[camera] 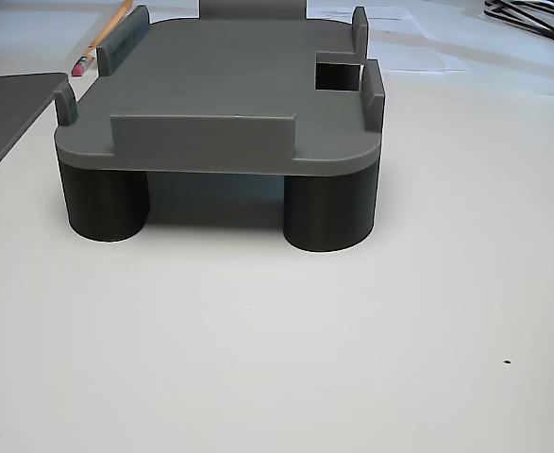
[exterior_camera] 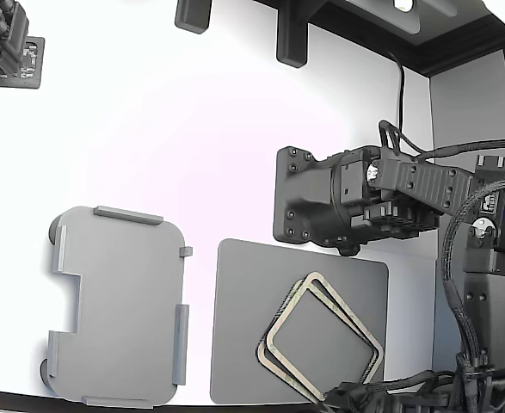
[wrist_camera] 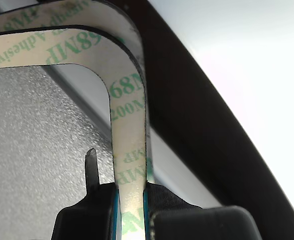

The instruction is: Move top rectangular frame to the holder.

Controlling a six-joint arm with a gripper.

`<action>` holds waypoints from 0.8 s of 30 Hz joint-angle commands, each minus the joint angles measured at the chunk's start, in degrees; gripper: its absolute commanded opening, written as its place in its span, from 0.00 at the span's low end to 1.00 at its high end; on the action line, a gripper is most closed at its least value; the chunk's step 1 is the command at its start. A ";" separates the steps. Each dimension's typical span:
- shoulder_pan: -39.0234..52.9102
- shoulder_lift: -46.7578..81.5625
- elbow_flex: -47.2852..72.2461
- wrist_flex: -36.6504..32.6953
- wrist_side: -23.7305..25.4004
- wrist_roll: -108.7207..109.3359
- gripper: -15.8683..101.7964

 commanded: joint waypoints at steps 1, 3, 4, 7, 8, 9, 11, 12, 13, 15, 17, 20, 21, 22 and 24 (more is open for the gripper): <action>-0.62 1.41 -3.87 1.58 1.14 0.62 0.04; -0.79 2.37 -5.27 2.64 2.99 2.46 0.04; -0.88 3.16 -5.54 2.81 3.87 3.96 0.04; -1.23 5.36 -5.62 2.81 8.53 13.36 0.04; -1.23 5.89 -5.62 2.90 10.99 18.02 0.04; -1.32 6.33 -5.45 2.99 14.41 23.29 0.04; -1.32 7.82 -3.60 2.90 22.50 34.28 0.04; -1.32 8.96 -1.85 2.46 26.37 40.52 0.04; -1.67 10.37 0.09 1.58 29.97 46.05 0.04; -3.52 13.45 3.60 0.00 33.66 51.59 0.04; -6.42 17.67 7.38 -2.29 34.80 55.55 0.04; -11.25 24.35 11.69 -4.75 35.95 51.06 0.04; -12.48 26.63 13.18 -5.54 38.14 49.83 0.04; -13.36 28.83 14.59 -6.68 39.90 48.34 0.04; -14.50 32.08 15.12 -7.56 43.86 49.48 0.04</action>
